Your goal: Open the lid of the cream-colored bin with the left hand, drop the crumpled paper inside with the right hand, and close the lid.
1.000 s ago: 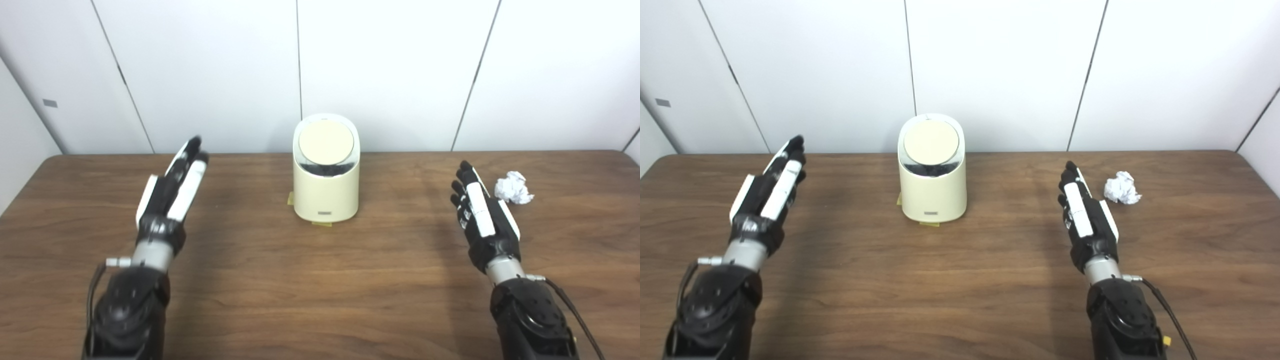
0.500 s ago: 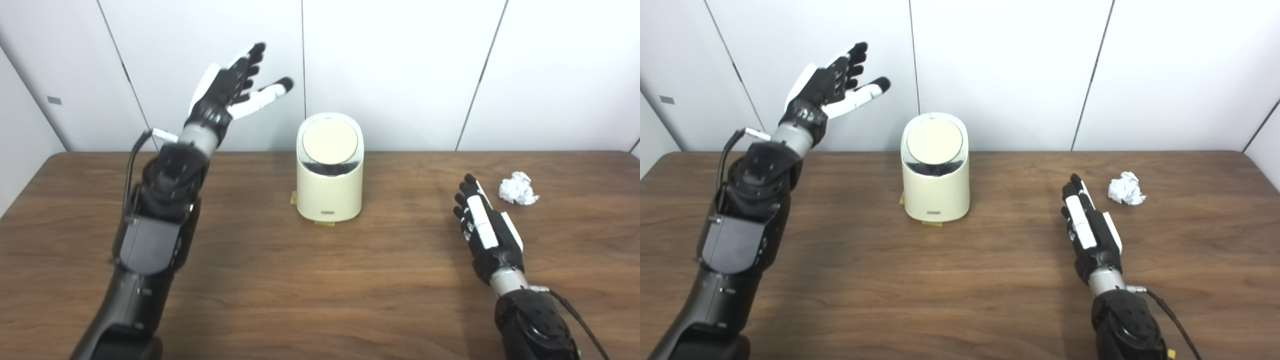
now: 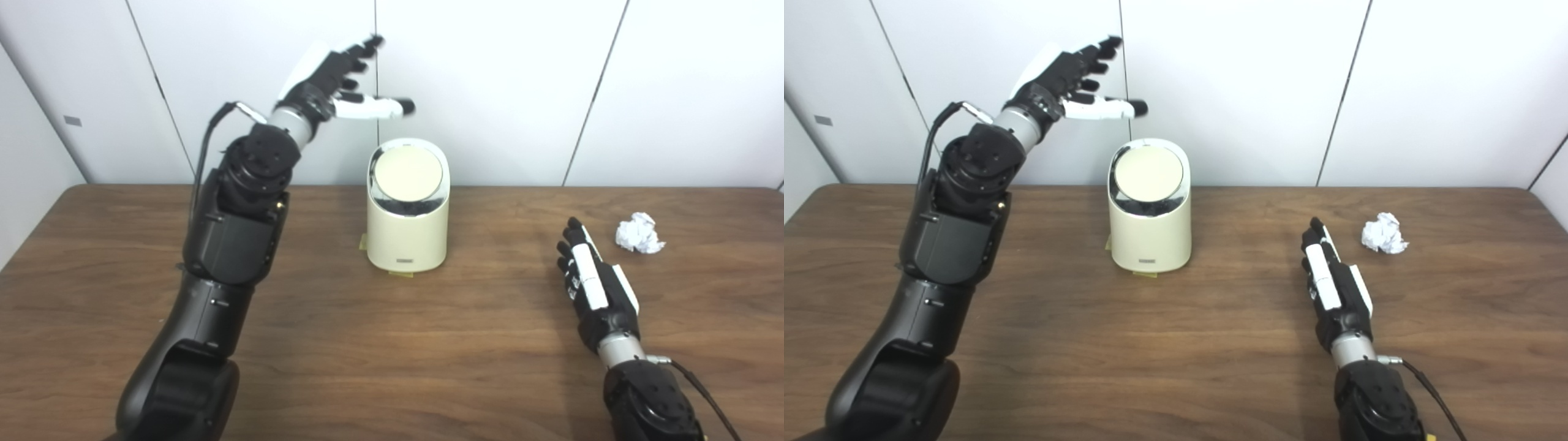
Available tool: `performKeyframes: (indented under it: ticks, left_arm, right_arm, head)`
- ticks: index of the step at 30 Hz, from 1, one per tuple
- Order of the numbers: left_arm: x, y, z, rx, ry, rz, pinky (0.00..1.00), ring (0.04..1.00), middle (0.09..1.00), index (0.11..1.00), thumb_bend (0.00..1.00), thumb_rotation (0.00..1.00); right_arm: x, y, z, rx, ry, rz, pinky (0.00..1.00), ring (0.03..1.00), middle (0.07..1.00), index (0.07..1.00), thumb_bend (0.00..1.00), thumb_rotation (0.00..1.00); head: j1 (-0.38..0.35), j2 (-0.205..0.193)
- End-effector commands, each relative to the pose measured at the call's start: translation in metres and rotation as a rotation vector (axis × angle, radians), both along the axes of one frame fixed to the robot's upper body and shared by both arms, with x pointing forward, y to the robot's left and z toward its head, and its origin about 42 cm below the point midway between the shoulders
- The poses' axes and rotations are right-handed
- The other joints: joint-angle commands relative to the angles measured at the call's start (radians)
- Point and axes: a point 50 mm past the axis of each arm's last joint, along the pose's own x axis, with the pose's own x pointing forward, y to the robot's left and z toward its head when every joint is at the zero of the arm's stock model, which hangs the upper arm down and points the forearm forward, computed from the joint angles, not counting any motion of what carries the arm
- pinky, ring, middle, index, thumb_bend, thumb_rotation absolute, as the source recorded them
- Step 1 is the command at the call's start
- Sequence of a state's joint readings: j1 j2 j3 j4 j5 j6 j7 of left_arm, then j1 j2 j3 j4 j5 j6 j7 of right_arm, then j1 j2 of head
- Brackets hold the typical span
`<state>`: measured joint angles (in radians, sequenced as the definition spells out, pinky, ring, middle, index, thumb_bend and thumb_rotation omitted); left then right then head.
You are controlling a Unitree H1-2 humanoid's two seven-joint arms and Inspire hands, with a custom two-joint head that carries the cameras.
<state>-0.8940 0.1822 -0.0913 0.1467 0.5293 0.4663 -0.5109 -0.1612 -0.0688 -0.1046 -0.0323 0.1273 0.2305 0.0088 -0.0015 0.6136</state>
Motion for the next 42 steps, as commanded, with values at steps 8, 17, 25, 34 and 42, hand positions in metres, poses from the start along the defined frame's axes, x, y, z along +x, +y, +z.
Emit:
performKeyframes:
  ticks: [8, 17, 25, 34, 42]
  left_arm:
    - [0.012, -0.025, 0.056, 0.341, 0.001, 0.021, 0.88, 0.998, 1.000, 1.000, 0.97, 0.11]
    - [0.023, -0.038, 0.052, 0.578, -0.032, 0.004, 0.85, 0.987, 1.000, 0.985, 0.99, 0.12]
    - [0.031, -0.047, 0.038, 0.570, -0.087, -0.022, 0.86, 0.969, 0.995, 0.966, 0.99, 0.11]
    - [0.037, -0.052, 0.030, 0.541, -0.141, -0.042, 0.86, 0.960, 0.990, 0.958, 0.95, 0.15]
    - [0.041, -0.059, 0.031, 0.451, -0.102, -0.042, 0.84, 0.975, 1.000, 0.965, 0.92, 0.17]
  right_arm:
    - [0.004, 0.005, 0.015, -0.038, -0.081, 0.006, 1.00, 0.975, 1.000, 0.989, 0.65, 0.83]
    - [0.002, 0.008, 0.015, -0.029, -0.089, -0.001, 1.00, 0.971, 0.997, 0.978, 0.66, 0.83]
    - [0.000, 0.012, 0.016, -0.034, -0.094, -0.010, 1.00, 0.969, 0.996, 0.984, 0.68, 0.84]
    - [-0.005, 0.017, 0.017, -0.069, -0.097, -0.014, 1.00, 0.960, 0.990, 0.987, 0.67, 0.86]
    - [-0.009, 0.012, 0.015, -0.054, -0.088, -0.027, 1.00, 0.970, 0.996, 0.997, 0.68, 0.85]
  head:
    - [-0.001, 0.006]
    - [-0.003, 0.011]
    - [-0.014, 0.012]
    - [-0.039, 0.006]
    - [-0.041, 0.018]
